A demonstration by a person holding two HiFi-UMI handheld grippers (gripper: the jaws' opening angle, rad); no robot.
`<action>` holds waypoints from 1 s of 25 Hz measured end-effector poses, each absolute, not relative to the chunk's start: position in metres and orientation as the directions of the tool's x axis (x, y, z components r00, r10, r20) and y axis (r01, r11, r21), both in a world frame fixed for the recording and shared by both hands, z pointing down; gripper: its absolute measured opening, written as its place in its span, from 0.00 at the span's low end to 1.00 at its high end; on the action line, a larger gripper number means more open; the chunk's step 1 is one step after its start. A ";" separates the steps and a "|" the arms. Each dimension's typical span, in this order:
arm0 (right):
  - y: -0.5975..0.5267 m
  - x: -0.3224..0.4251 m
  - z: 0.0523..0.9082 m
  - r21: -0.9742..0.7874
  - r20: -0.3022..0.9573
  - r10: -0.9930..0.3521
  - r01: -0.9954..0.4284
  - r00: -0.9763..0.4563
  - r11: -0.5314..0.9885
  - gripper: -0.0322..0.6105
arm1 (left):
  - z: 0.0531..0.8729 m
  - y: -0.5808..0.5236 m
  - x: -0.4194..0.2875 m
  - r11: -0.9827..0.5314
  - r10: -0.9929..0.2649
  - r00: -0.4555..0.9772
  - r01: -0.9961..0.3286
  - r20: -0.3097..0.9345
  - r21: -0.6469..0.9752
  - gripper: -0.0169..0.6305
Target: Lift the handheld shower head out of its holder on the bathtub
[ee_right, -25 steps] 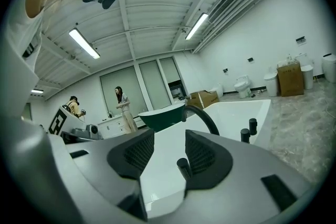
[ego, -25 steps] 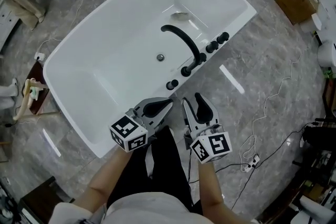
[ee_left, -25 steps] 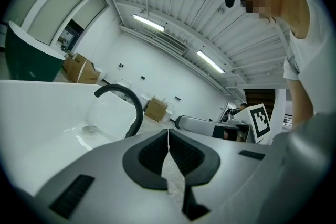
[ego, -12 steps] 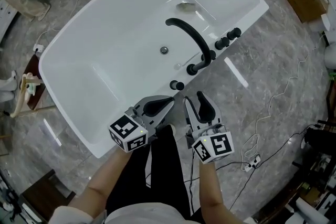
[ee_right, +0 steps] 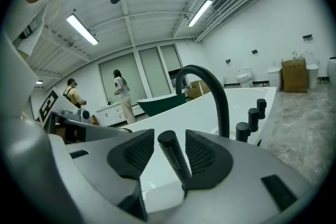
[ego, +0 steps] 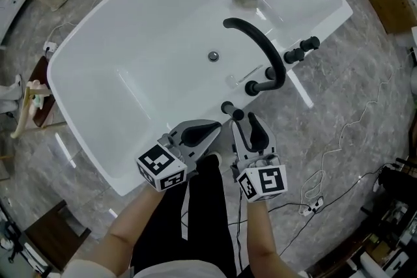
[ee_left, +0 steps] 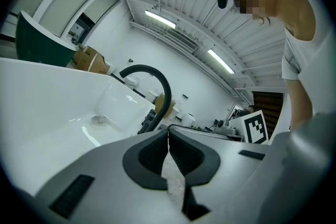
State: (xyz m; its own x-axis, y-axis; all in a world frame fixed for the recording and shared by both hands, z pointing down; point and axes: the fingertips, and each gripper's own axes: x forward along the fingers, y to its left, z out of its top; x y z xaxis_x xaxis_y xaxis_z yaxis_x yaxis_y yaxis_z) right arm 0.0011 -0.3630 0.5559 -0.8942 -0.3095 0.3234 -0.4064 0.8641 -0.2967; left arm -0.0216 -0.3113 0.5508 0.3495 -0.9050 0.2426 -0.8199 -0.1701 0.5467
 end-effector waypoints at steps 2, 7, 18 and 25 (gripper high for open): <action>-0.361 -0.004 0.564 -0.283 0.334 -0.296 -0.395 -0.895 0.874 0.34 | 0.557 -0.311 -0.026 -0.164 -0.907 0.345 -0.818 0.242 0.551 0.05; -0.358 -0.013 0.580 -0.269 0.357 -0.260 -0.366 -0.897 0.891 0.34 | 0.569 -0.313 -0.032 -0.152 -0.910 0.338 -0.813 0.242 0.562 0.05; -0.360 -0.029 0.619 -0.252 0.379 -0.264 -0.373 -0.887 0.893 0.34 | 0.606 -0.306 -0.039 -0.128 -0.901 0.343 -0.794 0.265 0.595 0.05; -0.364 -0.036 0.635 -0.252 0.356 -0.303 -0.403 -0.884 0.880 0.34 | 0.628 -0.299 -0.046 -0.111 -0.899 0.342 -0.784 0.276 0.611 0.05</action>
State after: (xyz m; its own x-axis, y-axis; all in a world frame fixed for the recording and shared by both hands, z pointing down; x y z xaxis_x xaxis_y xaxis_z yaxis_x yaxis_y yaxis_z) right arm -0.0355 -0.3644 0.6353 -0.8841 -0.3027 0.3560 -0.4028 0.8798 -0.2523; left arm -0.0460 -0.2994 0.6278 0.3415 -0.8985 0.2758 -0.7842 -0.1107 0.6105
